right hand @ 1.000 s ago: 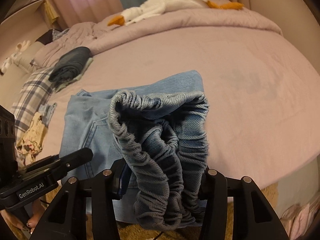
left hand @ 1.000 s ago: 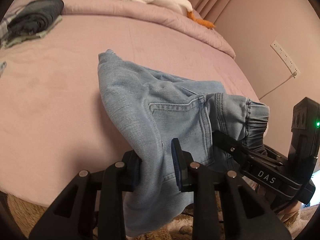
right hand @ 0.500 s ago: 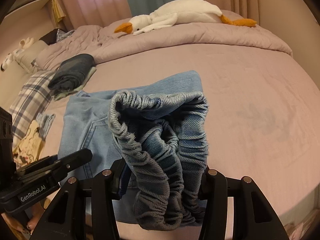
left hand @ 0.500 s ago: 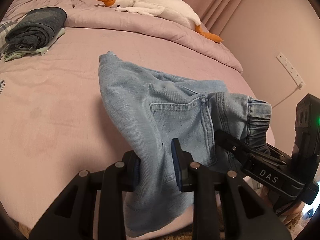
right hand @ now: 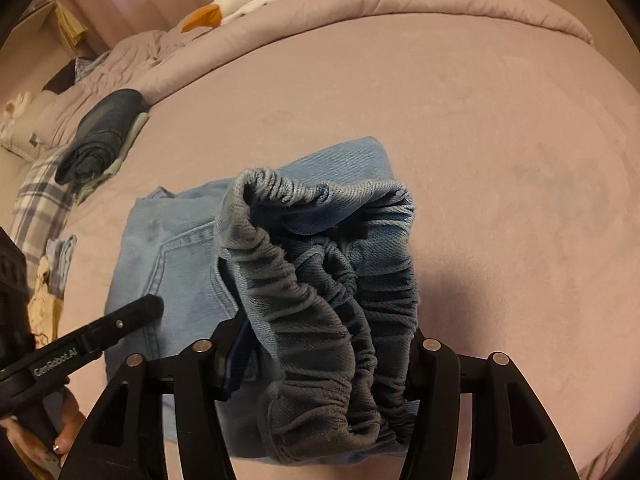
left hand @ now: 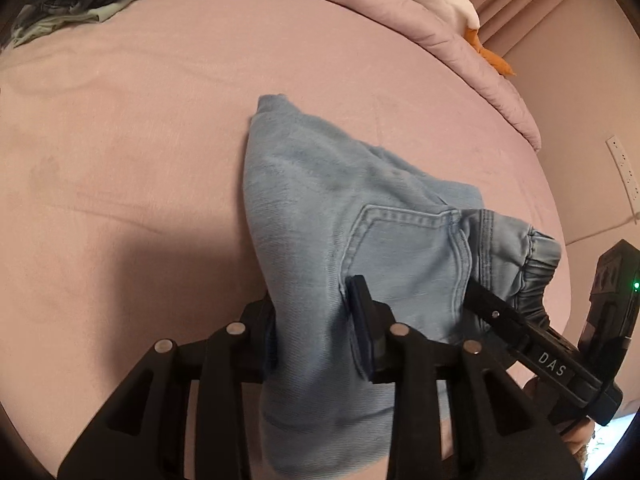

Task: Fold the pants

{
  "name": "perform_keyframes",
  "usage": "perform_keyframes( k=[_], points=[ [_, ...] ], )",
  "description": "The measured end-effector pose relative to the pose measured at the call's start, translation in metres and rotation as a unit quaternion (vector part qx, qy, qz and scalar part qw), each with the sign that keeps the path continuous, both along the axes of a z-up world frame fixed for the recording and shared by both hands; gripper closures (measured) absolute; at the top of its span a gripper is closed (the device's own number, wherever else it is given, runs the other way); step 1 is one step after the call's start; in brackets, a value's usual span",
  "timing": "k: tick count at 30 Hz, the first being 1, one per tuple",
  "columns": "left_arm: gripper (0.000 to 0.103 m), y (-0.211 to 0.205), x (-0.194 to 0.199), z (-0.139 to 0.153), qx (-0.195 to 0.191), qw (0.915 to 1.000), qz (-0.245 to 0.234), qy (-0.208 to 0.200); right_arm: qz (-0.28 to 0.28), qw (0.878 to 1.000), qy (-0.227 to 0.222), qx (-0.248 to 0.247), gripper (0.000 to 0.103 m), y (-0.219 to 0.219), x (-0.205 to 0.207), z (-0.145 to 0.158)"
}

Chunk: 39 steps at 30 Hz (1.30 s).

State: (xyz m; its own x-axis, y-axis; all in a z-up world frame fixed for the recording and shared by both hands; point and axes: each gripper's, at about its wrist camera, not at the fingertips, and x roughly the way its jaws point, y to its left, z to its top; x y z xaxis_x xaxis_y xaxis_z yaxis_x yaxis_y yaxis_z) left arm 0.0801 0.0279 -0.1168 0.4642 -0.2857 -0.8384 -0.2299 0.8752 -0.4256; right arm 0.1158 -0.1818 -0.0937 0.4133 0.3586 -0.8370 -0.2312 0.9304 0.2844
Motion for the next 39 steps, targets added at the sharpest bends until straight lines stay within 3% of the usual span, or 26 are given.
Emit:
perform_keyframes(
  k=[8, 10, 12, 18, 26, 31, 39],
  points=[
    [0.051, -0.004, -0.023, 0.011, 0.018, 0.9997, -0.012, 0.014, -0.002, 1.000, 0.003, 0.008, 0.038, -0.016, -0.006, 0.002],
    [0.043, -0.004, -0.033, 0.019, 0.030, 0.9994, -0.013, 0.009, -0.013, 1.000, 0.009, 0.011, 0.036, -0.021, -0.009, 0.005],
    [0.026, -0.003, -0.043, 0.035, 0.048, 0.9988, -0.006, -0.007, -0.018, 1.000, 0.007, 0.004, 0.036, -0.025, -0.014, 0.013],
    [0.001, -0.003, -0.072, 0.088, 0.062, 0.9951, 0.005, -0.078, -0.028, 0.996, -0.087, -0.014, 0.023, -0.039, -0.045, 0.067],
    [0.001, -0.011, -0.104, 0.128, 0.076, 0.9888, -0.001, -0.129, -0.012, 0.982, -0.187, -0.028, 0.014, -0.040, -0.085, 0.118],
    [0.001, -0.011, -0.115, 0.139, 0.106, 0.9850, 0.005, -0.136, 0.000, 0.978, -0.207, -0.019, 0.014, -0.034, -0.096, 0.126],
    [0.001, -0.003, -0.126, 0.144, 0.118, 0.9827, 0.022, -0.141, 0.006, 0.977, -0.214, -0.020, 0.014, -0.027, -0.110, 0.127]
  ],
)
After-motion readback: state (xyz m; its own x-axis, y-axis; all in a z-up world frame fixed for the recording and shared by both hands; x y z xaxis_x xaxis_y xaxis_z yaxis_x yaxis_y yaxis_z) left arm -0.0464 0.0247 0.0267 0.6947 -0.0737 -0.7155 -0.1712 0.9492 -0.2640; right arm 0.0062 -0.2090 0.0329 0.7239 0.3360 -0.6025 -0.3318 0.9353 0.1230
